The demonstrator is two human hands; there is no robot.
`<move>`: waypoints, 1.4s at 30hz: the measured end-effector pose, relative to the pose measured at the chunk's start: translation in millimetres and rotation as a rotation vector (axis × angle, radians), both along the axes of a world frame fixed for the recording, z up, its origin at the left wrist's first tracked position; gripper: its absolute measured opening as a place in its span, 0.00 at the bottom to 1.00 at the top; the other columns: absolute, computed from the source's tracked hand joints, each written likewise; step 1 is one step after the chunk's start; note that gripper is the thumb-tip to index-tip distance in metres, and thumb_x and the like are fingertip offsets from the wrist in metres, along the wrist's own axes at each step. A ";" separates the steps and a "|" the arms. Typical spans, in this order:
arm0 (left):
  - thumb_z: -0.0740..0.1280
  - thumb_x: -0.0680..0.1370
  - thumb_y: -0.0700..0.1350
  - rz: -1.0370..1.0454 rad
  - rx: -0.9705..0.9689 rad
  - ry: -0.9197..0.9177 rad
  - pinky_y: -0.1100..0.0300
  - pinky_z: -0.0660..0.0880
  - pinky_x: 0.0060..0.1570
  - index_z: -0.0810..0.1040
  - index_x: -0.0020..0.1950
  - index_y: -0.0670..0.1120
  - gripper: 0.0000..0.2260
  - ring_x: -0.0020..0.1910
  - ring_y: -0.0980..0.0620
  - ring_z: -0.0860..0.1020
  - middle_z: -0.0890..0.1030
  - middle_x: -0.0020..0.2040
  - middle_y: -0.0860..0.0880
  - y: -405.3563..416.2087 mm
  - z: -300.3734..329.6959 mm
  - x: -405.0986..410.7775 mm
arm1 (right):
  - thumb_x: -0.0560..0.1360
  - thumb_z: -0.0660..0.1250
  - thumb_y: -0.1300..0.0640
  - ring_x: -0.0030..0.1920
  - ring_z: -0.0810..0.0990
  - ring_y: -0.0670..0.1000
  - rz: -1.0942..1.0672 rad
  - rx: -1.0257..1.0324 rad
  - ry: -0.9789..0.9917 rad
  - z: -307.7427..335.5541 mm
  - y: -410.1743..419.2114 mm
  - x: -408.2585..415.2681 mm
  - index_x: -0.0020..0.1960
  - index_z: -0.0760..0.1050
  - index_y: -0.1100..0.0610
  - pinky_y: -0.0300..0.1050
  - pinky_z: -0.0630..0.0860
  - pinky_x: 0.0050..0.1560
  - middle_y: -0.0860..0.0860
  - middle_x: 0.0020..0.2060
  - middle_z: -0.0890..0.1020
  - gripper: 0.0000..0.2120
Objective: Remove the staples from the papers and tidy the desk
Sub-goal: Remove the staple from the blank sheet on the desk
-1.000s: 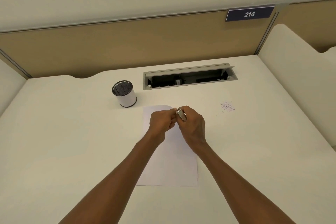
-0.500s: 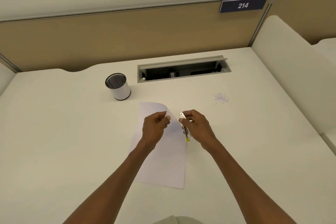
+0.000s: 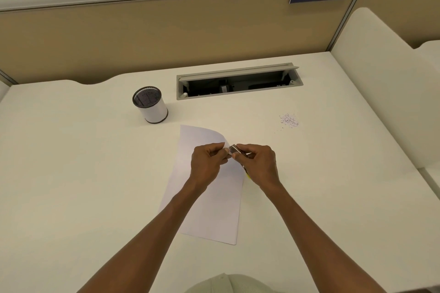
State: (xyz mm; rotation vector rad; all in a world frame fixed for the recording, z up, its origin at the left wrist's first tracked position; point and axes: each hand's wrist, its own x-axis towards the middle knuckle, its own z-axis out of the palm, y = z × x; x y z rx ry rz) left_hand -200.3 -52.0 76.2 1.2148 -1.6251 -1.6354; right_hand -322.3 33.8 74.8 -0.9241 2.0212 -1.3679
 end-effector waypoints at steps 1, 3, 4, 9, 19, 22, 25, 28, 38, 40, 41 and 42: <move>0.69 0.79 0.37 -0.003 0.001 0.009 0.60 0.83 0.47 0.86 0.49 0.44 0.06 0.45 0.50 0.86 0.87 0.44 0.44 0.4 0.3 -0.4 | 0.72 0.74 0.56 0.37 0.82 0.40 0.001 -0.003 0.002 -1.0 -0.1 -0.4 0.50 0.85 0.52 0.31 0.74 0.38 0.43 0.42 0.86 0.08; 0.69 0.79 0.37 -0.009 0.004 0.022 0.62 0.82 0.45 0.86 0.49 0.44 0.06 0.45 0.49 0.86 0.87 0.44 0.44 0.3 -0.6 -1.2 | 0.72 0.74 0.56 0.38 0.82 0.39 0.002 -0.011 0.025 -2.0 0.2 -1.5 0.51 0.85 0.52 0.33 0.76 0.40 0.45 0.44 0.86 0.08; 0.69 0.79 0.38 -0.013 0.005 0.024 0.63 0.81 0.45 0.86 0.50 0.45 0.06 0.45 0.49 0.86 0.87 0.44 0.44 0.6 -1.3 -1.5 | 0.72 0.74 0.56 0.40 0.83 0.40 0.000 -0.008 0.051 -3.0 0.3 -1.7 0.51 0.85 0.52 0.34 0.77 0.41 0.45 0.45 0.86 0.08; 0.70 0.79 0.39 -0.002 0.020 0.020 0.63 0.82 0.47 0.87 0.53 0.44 0.07 0.44 0.51 0.86 0.88 0.44 0.47 4.0 -7.4 -3.7 | 0.73 0.72 0.57 0.40 0.81 0.48 -0.032 -0.035 0.260 -9.6 0.0 7.8 0.51 0.84 0.54 0.42 0.77 0.41 0.49 0.41 0.85 0.07; 0.69 0.79 0.37 -0.009 0.228 0.054 0.54 0.82 0.56 0.86 0.55 0.39 0.08 0.50 0.44 0.86 0.87 0.48 0.43 8.0 -21.8 0.3 | 0.75 0.71 0.59 0.40 0.77 0.45 -0.097 -0.012 0.297 -31.1 9.3 28.9 0.53 0.82 0.56 0.32 0.71 0.42 0.47 0.42 0.83 0.08; 0.69 0.79 0.37 -0.003 0.255 0.061 0.55 0.81 0.56 0.85 0.56 0.39 0.08 0.51 0.46 0.86 0.87 0.49 0.44 9.8 -25.5 1.1 | 0.75 0.71 0.57 0.40 0.79 0.45 -0.126 -0.013 0.225 -30.7 9.6 28.9 0.52 0.83 0.56 0.36 0.75 0.43 0.46 0.42 0.84 0.08; 0.69 0.79 0.36 -0.001 0.272 0.068 0.57 0.81 0.56 0.85 0.56 0.40 0.09 0.52 0.47 0.85 0.87 0.50 0.45 10.9 -26.5 1.8 | 0.71 0.74 0.54 0.37 0.82 0.46 -0.225 0.056 -0.087 -30.4 5.5 27.9 0.46 0.84 0.55 0.42 0.79 0.43 0.44 0.36 0.84 0.06; 0.69 0.79 0.36 0.013 0.299 0.071 0.55 0.81 0.58 0.85 0.56 0.40 0.08 0.52 0.47 0.85 0.87 0.50 0.45 12.3 -29.3 2.0 | 0.70 0.75 0.55 0.37 0.82 0.49 -0.288 0.065 -0.216 -31.8 4.9 30.8 0.46 0.83 0.55 0.45 0.80 0.43 0.48 0.35 0.84 0.06; 0.69 0.80 0.38 -0.032 0.312 0.062 0.52 0.80 0.60 0.85 0.57 0.40 0.08 0.54 0.45 0.85 0.87 0.51 0.44 11.3 -30.9 4.4 | 0.74 0.72 0.57 0.41 0.81 0.46 -0.171 0.000 0.114 -42.6 12.1 33.0 0.53 0.82 0.56 0.37 0.77 0.43 0.46 0.44 0.84 0.08; 0.69 0.80 0.39 -0.015 0.313 0.070 0.54 0.80 0.59 0.85 0.57 0.40 0.08 0.54 0.47 0.85 0.87 0.51 0.45 14.4 -30.0 4.3 | 0.74 0.72 0.55 0.42 0.82 0.47 -0.240 0.040 -0.062 -44.5 10.1 34.3 0.52 0.82 0.55 0.41 0.79 0.43 0.44 0.44 0.84 0.08; 0.69 0.80 0.39 0.000 0.306 0.065 0.55 0.80 0.58 0.85 0.56 0.40 0.08 0.53 0.48 0.85 0.87 0.51 0.45 16.6 -30.0 3.3 | 0.74 0.72 0.55 0.42 0.82 0.47 -0.262 0.043 -0.097 -46.2 10.1 37.0 0.52 0.82 0.55 0.42 0.79 0.43 0.44 0.43 0.84 0.08; 0.69 0.80 0.39 0.013 0.299 0.057 0.56 0.81 0.58 0.85 0.56 0.40 0.08 0.53 0.48 0.85 0.87 0.50 0.46 18.6 -30.3 2.2 | 0.74 0.72 0.55 0.43 0.82 0.48 -0.279 0.034 -0.115 -46.6 9.9 40.4 0.52 0.82 0.55 0.40 0.79 0.43 0.43 0.43 0.84 0.08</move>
